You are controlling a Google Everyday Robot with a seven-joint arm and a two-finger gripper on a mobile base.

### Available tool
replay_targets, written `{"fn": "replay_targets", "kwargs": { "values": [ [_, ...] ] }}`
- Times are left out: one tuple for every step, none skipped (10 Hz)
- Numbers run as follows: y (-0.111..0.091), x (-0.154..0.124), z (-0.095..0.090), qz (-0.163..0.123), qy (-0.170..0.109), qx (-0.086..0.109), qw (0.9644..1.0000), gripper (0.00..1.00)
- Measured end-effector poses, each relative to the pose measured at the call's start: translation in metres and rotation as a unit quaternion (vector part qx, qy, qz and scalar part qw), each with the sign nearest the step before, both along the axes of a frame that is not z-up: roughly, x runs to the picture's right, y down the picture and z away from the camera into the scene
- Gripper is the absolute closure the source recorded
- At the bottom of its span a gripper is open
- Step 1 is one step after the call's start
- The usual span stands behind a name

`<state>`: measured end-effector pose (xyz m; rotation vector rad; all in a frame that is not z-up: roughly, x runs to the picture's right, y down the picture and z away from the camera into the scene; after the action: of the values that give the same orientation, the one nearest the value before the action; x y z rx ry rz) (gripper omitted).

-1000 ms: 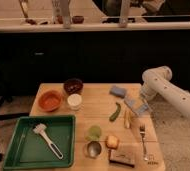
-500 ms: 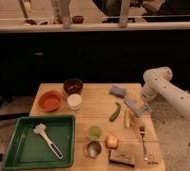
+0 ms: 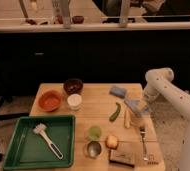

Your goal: Wipe red bowl with towel

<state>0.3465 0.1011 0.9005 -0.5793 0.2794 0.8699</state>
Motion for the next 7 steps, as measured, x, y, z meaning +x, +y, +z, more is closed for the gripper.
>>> {"fn": "replay_targets", "kwargs": {
  "values": [
    [0.003,0.008,0.001,0.005,0.002,-0.002,1.0000,0.20],
    [0.005,0.017,0.003,0.012,0.004,-0.003,0.9999,0.20],
    [0.008,0.023,0.005,0.017,0.006,-0.005,0.9998,0.20],
    [0.013,0.027,0.007,0.018,0.007,-0.012,0.9997,0.20],
    [0.015,0.028,0.009,0.017,0.006,-0.016,0.9997,0.20],
    [0.017,0.027,0.012,0.014,0.004,-0.020,0.9997,0.20],
    [0.018,0.024,0.013,0.009,0.000,-0.023,0.9997,0.20]
  ]
}}
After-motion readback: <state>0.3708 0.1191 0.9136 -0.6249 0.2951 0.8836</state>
